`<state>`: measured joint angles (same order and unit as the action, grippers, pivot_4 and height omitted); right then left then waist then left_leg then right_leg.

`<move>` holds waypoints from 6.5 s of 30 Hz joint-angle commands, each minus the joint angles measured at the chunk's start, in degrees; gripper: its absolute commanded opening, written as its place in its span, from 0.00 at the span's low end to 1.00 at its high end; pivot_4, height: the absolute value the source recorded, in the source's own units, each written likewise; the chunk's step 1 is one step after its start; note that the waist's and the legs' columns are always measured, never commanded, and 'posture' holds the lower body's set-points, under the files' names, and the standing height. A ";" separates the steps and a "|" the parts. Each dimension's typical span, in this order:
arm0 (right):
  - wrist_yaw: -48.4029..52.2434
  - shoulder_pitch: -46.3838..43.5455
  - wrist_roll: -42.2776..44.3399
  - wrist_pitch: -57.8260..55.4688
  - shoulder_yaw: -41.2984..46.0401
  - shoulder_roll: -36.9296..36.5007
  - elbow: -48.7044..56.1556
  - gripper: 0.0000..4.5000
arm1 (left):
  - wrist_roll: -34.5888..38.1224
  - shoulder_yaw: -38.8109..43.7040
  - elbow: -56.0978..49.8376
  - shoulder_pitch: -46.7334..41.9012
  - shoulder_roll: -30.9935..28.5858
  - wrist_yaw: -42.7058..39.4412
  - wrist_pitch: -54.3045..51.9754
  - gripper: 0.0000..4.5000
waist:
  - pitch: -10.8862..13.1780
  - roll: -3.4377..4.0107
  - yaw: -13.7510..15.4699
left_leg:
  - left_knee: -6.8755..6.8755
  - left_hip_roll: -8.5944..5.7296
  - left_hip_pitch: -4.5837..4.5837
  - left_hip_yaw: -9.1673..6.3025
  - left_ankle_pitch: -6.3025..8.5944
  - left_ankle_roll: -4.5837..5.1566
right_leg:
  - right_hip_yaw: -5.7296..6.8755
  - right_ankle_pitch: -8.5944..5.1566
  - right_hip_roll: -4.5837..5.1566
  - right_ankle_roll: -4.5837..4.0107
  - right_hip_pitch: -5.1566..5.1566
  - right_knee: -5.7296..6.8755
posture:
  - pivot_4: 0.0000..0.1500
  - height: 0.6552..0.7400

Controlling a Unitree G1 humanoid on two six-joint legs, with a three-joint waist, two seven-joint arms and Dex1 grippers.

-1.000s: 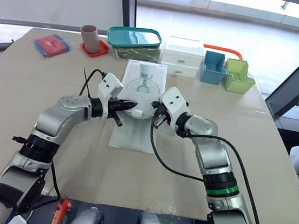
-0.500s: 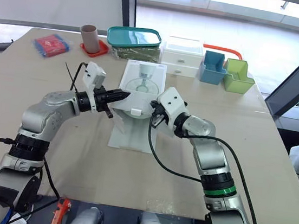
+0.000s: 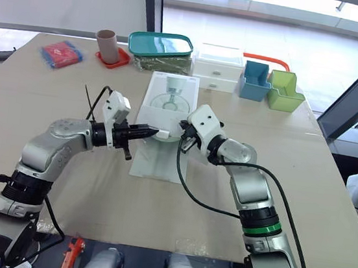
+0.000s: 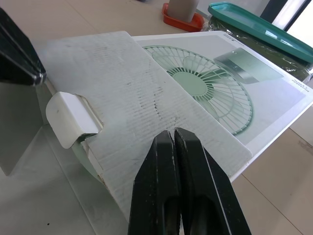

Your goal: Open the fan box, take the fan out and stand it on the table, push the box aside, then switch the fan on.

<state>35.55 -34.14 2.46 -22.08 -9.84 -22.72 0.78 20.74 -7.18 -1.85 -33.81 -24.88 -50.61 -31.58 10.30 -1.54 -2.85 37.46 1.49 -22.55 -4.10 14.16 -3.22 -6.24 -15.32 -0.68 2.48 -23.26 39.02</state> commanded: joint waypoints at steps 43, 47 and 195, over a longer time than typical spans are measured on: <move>0.37 1.44 -0.55 -0.23 -0.86 0.76 1.18 0.02 | 0.12 8.07 5.46 0.02 -7.17 3.82 -4.08 0.00 | 0.01 0.00 -0.03 | -0.03 0.04 -0.02 -0.02 0.00 0.01 | 0.05 -0.01 -0.01 -0.02 -0.04 0.00 | 1.00 1.00; 0.45 1.38 -0.56 -0.14 -0.97 0.83 1.12 0.02 | -0.18 8.81 6.90 -0.75 -8.12 3.82 -3.21 0.00 | 0.01 0.00 -0.02 | -0.03 0.04 -0.02 -0.02 0.00 0.00 | 0.06 -0.01 -0.01 -0.02 -0.03 0.00 | 1.00 1.00; 0.74 0.82 -1.05 -1.56 -1.34 -0.12 1.90 0.01 | 40.96 27.09 7.97 5.21 28.35 49.51 -22.37 0.80 | 0.00 -0.06 0.12 | -0.03 -0.04 0.02 -0.04 -0.03 -0.06 | 0.01 -0.01 0.00 0.00 0.04 -0.04 | 1.00 1.00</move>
<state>36.06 -33.76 1.85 -22.92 -11.05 -22.30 2.12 60.30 19.23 6.28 -27.14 3.23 -1.37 -54.20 10.29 -1.60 -2.74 37.43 1.45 -22.53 -4.14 14.13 -3.29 -6.23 -15.33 -0.67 2.48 -23.22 38.98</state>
